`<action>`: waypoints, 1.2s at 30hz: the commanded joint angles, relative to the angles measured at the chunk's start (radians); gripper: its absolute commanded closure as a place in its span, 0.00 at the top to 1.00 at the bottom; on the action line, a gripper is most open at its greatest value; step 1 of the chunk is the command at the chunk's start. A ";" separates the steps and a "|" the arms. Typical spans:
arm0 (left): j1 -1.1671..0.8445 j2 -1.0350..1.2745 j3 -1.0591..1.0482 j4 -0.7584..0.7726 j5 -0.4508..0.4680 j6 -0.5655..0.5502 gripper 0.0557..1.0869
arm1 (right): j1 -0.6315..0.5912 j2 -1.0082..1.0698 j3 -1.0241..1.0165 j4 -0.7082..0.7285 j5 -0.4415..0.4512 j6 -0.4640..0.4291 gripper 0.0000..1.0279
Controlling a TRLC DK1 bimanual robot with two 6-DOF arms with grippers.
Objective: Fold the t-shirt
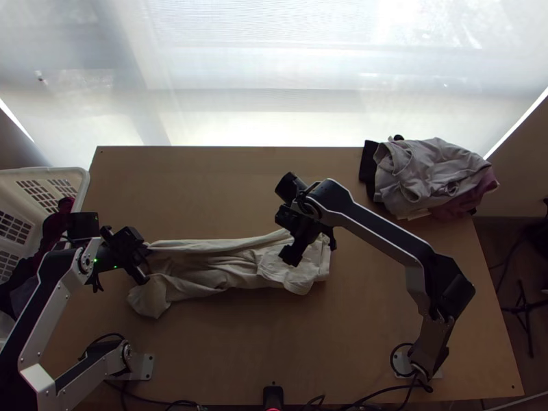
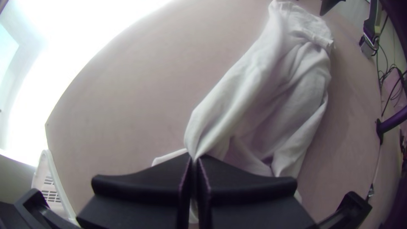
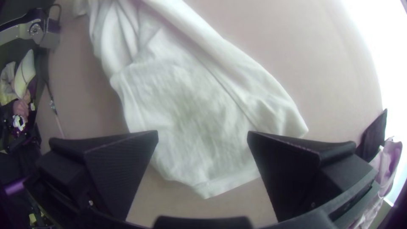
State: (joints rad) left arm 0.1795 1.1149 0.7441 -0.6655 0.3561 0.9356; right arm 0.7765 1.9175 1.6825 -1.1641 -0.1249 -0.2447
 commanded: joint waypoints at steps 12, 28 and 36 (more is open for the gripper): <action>0.087 -0.046 -0.006 -0.040 0.001 0.072 0.04 | -0.131 0.029 -0.225 0.239 0.099 -0.071 0.93; 0.084 -0.081 -0.015 -0.066 0.000 0.075 0.04 | -0.109 0.037 -0.175 0.293 0.154 -0.099 0.90; 0.067 -0.081 -0.014 -0.068 0.001 0.071 0.03 | -0.082 -0.006 -0.190 0.288 0.166 -0.088 0.89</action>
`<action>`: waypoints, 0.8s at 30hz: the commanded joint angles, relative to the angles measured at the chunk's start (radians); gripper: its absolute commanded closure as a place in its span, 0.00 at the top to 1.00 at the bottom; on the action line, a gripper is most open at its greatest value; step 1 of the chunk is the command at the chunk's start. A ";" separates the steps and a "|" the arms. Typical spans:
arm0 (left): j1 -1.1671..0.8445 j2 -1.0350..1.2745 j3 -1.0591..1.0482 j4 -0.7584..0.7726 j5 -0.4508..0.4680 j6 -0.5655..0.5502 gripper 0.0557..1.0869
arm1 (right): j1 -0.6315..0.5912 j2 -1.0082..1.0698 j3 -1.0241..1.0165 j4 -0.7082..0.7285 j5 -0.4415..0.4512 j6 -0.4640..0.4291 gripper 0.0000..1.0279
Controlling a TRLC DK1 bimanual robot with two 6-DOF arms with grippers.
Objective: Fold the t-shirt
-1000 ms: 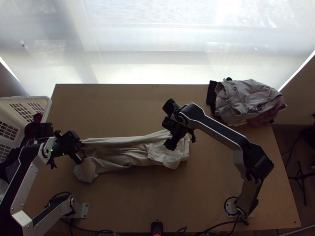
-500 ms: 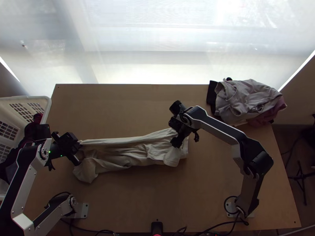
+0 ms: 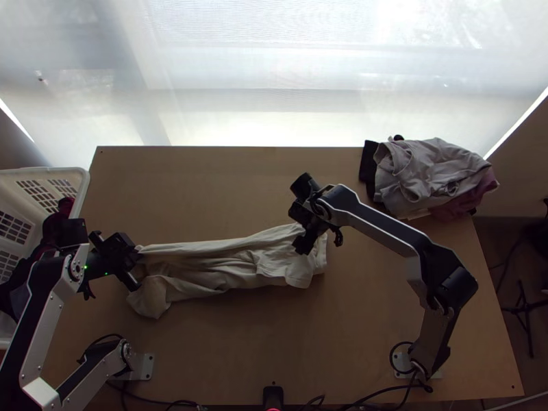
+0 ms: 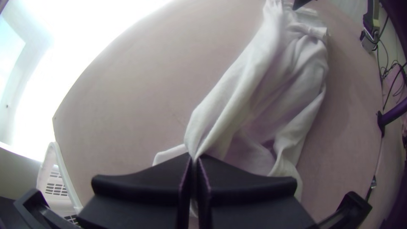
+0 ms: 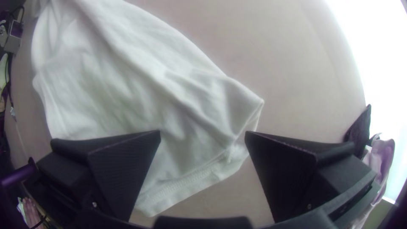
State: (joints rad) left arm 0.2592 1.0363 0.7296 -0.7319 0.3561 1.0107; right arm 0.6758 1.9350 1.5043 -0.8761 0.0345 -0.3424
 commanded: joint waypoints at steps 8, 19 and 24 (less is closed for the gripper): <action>-0.017 -0.019 -0.002 -0.009 0.000 -0.007 0.04 | 0.016 -0.011 -0.088 0.062 0.010 0.014 0.85; -0.008 -0.058 -0.022 -0.037 0.000 -0.003 0.03 | 0.013 -0.014 -0.102 0.141 0.018 0.002 0.49; -0.006 -0.079 -0.039 -0.041 -0.002 -0.003 0.03 | 0.018 -0.036 -0.125 0.178 0.016 -0.040 0.02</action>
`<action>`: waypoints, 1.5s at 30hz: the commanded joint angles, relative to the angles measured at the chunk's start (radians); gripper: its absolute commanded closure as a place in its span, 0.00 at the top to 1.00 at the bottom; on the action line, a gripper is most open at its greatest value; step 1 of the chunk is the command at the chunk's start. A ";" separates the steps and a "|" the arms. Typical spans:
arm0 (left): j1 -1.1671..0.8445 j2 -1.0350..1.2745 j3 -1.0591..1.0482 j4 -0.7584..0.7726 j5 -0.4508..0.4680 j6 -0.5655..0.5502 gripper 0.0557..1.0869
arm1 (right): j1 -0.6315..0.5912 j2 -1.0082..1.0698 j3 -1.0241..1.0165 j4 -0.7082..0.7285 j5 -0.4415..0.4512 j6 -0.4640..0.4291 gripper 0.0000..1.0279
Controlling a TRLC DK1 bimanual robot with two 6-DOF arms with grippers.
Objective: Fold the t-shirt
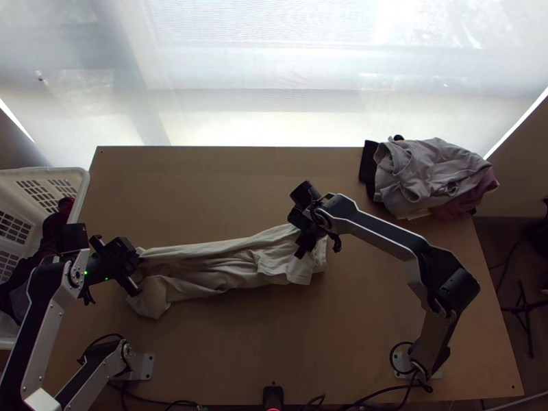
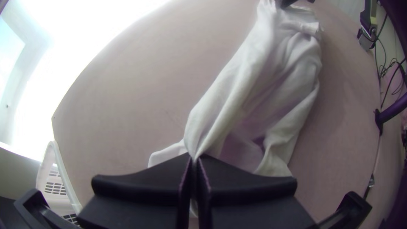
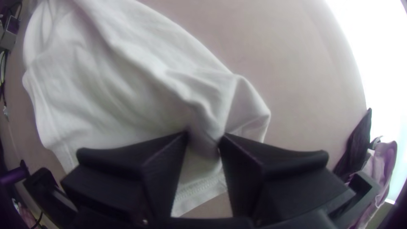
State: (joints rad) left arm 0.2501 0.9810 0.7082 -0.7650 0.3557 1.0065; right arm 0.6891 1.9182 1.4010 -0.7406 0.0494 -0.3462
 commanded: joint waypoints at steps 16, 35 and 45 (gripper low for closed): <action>0.008 -0.041 0.020 -0.023 -0.014 0.011 0.03 | -0.003 -0.363 0.038 -0.249 -0.011 -0.045 0.03; -0.009 -0.248 0.195 -0.195 0.005 0.009 0.04 | -0.178 -0.688 0.135 -0.534 -0.281 -0.039 0.03; -0.038 -0.139 0.830 -0.226 0.160 -0.325 0.04 | -0.260 -0.785 0.352 -0.614 -0.500 0.024 0.03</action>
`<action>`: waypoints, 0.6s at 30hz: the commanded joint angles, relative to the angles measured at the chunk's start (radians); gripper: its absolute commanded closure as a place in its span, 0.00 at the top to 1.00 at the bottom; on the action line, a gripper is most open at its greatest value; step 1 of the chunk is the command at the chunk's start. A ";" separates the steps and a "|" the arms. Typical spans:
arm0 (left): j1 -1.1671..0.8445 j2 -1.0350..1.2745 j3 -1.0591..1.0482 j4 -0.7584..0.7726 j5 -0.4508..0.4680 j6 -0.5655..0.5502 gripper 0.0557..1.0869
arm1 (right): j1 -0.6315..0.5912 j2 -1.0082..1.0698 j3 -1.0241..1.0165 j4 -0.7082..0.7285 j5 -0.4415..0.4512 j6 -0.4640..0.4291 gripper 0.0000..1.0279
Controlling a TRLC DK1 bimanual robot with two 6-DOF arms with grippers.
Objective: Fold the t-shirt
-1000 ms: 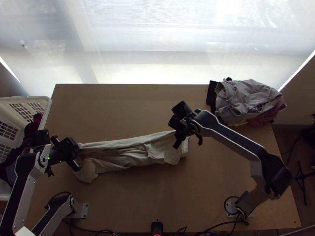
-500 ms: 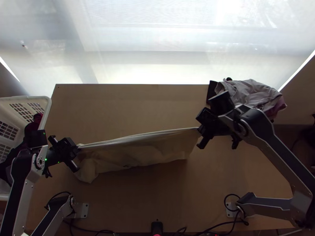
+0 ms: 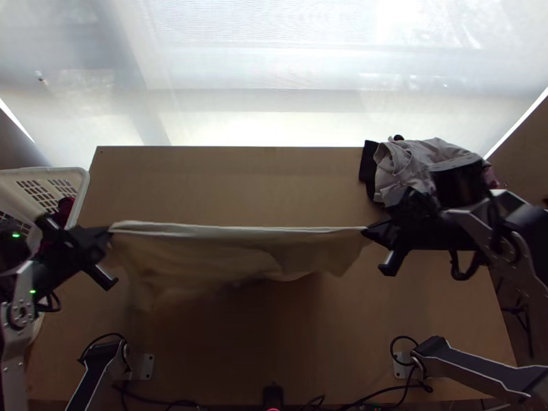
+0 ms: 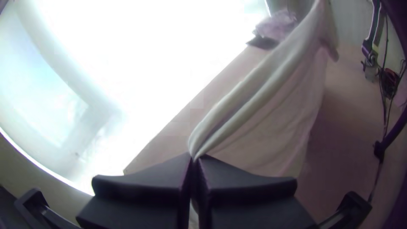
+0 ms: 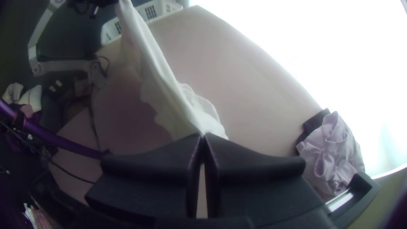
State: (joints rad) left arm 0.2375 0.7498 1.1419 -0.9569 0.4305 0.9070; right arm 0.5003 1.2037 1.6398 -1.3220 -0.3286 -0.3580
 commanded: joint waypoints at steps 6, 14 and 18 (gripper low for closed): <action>-0.135 0.177 0.659 -0.034 0.086 -0.444 0.04 | -0.183 -0.098 0.272 -0.019 -0.170 0.077 0.03; -0.141 0.029 0.481 -0.016 0.083 -0.573 0.04 | -0.230 -0.162 0.229 0.014 -0.253 0.120 0.03; -0.138 -0.119 0.266 -0.016 0.071 -0.496 0.04 | -0.194 -0.228 0.034 0.049 -0.250 0.105 0.03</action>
State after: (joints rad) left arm 0.1097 0.7673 1.6012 -0.9707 0.5117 0.4030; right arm 0.2977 1.0504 1.8271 -1.3102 -0.5591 -0.2562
